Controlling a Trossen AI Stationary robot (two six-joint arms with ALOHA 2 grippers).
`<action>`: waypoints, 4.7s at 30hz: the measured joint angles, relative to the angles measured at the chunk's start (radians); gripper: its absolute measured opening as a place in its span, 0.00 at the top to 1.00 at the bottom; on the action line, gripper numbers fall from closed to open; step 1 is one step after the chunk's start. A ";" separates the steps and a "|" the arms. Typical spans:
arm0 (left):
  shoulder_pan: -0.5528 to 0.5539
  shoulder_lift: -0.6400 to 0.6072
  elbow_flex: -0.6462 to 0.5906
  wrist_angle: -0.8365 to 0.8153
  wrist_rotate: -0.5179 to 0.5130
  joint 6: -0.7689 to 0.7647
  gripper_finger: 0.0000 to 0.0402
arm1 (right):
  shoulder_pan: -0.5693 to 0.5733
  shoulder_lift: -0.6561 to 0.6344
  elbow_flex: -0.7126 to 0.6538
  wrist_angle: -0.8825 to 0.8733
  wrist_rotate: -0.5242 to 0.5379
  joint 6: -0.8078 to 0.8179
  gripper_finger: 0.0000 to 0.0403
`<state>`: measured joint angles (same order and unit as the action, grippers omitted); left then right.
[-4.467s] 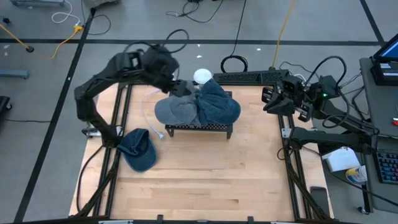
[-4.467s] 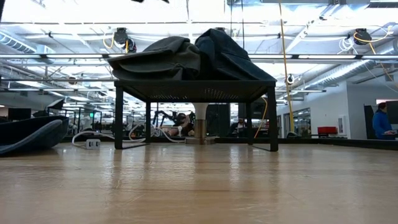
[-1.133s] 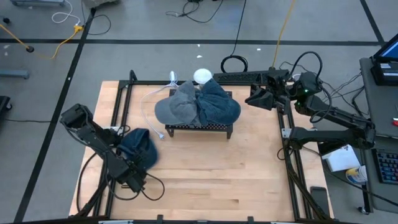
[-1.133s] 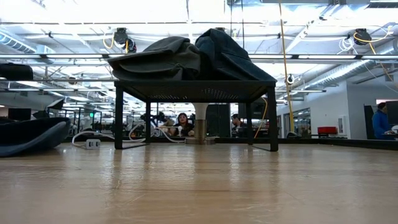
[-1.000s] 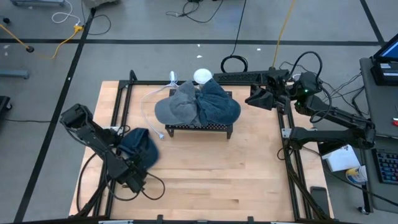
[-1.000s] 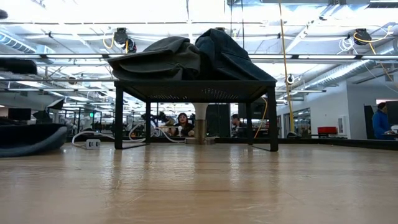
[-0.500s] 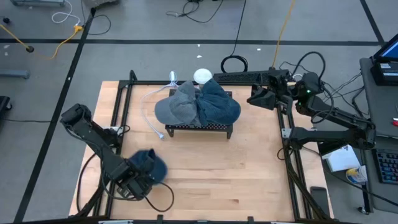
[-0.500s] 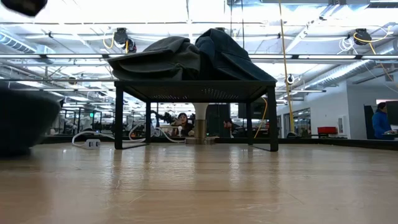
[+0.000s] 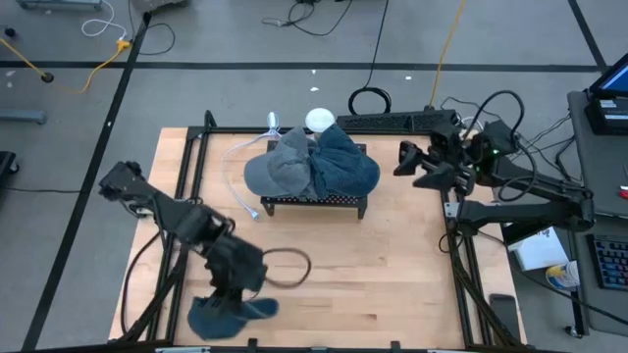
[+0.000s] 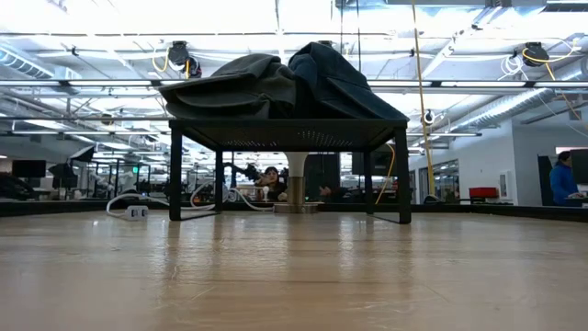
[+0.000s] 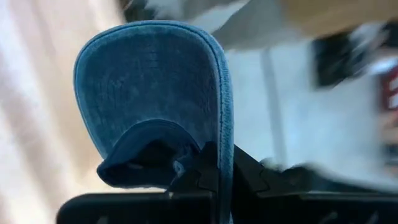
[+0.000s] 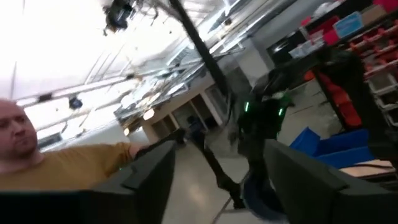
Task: Pick & Place hat
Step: Stack the blue cap on the blue caps on the shelf
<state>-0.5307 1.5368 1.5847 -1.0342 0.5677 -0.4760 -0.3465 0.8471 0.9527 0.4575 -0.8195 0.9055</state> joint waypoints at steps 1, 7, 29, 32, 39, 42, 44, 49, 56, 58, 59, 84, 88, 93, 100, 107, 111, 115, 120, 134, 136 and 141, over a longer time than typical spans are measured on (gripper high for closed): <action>0.015 0.000 0.023 0.026 0.024 -0.041 0.98 | 0.004 -0.005 0.000 -0.001 -0.011 -0.007 0.39; 0.116 0.000 0.130 0.247 0.117 -0.294 0.98 | 0.008 -0.026 0.000 -0.015 -0.106 -0.013 0.22; 0.501 0.036 0.226 0.371 0.421 -0.328 0.98 | 0.185 0.186 0.026 -0.075 0.096 -0.198 0.28; 0.524 0.057 0.225 0.402 0.489 -0.316 0.98 | 0.232 0.247 0.075 -0.080 0.145 -0.259 0.29; 0.570 0.139 0.227 0.516 0.633 -0.299 0.98 | 0.341 0.378 0.203 -0.210 0.223 -0.373 0.29; 0.589 0.156 0.225 0.550 0.656 -0.291 0.98 | 0.391 0.420 0.239 -0.237 0.245 -0.383 0.29; 0.603 0.163 0.227 0.567 0.675 -0.286 0.98 | 0.422 0.436 0.248 -0.264 0.253 -0.384 0.29; 0.617 0.164 0.225 0.557 0.696 -0.264 0.98 | 0.481 0.444 0.253 -0.263 0.323 -0.404 0.29; 0.605 0.164 0.225 0.554 0.691 -0.249 0.98 | 0.509 0.433 0.253 -0.270 0.360 -0.387 0.34; 0.597 0.164 0.225 0.554 0.683 -0.249 0.98 | 0.509 0.431 0.252 -0.275 0.358 -0.385 0.36; 0.593 0.164 0.225 0.555 0.680 -0.249 0.98 | 0.510 0.431 0.252 -0.275 0.352 -0.383 0.37; 0.586 0.163 0.225 0.543 0.542 -0.261 0.96 | 0.584 0.444 0.250 -0.264 0.386 -0.343 0.80; 0.598 0.163 0.225 0.579 0.553 -0.255 0.95 | 0.583 0.439 0.251 -0.259 0.395 -0.292 0.96; 0.623 0.164 0.225 0.592 0.541 -0.206 0.93 | 0.582 0.374 0.251 -0.350 0.421 -0.260 0.98; 0.643 0.162 0.225 0.594 0.499 -0.176 0.80 | 0.587 0.230 0.251 -0.587 0.396 -0.255 0.99; 0.672 0.161 0.226 0.596 0.478 -0.143 0.63 | 0.585 0.108 0.251 -0.762 0.430 -0.230 0.99; 0.679 0.142 0.226 0.532 0.384 -0.076 0.54 | 0.586 0.054 0.251 -0.815 0.493 -0.200 0.99; 0.688 0.108 0.225 0.375 0.216 0.045 0.48 | 0.583 0.009 0.251 -0.840 0.566 -0.182 0.99; 0.678 0.035 0.225 0.258 0.001 0.137 0.42 | 0.582 -0.041 0.251 -0.856 0.670 -0.154 0.99; 0.483 -0.209 0.226 0.247 -0.688 0.440 0.30 | 0.580 -0.113 0.251 -0.753 0.955 -0.156 0.99; 0.475 -0.228 0.226 0.262 -0.681 0.443 0.30 | 0.573 -0.113 0.251 -0.716 0.955 -0.194 0.99; 0.473 -0.241 0.225 0.371 -0.620 0.342 0.32 | 0.539 -0.105 0.251 -0.671 0.958 -0.287 0.99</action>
<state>-0.0574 1.2957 1.8099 -0.6634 -0.0526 -0.1339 0.1930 0.7419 1.2034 -0.2135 0.1386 0.6187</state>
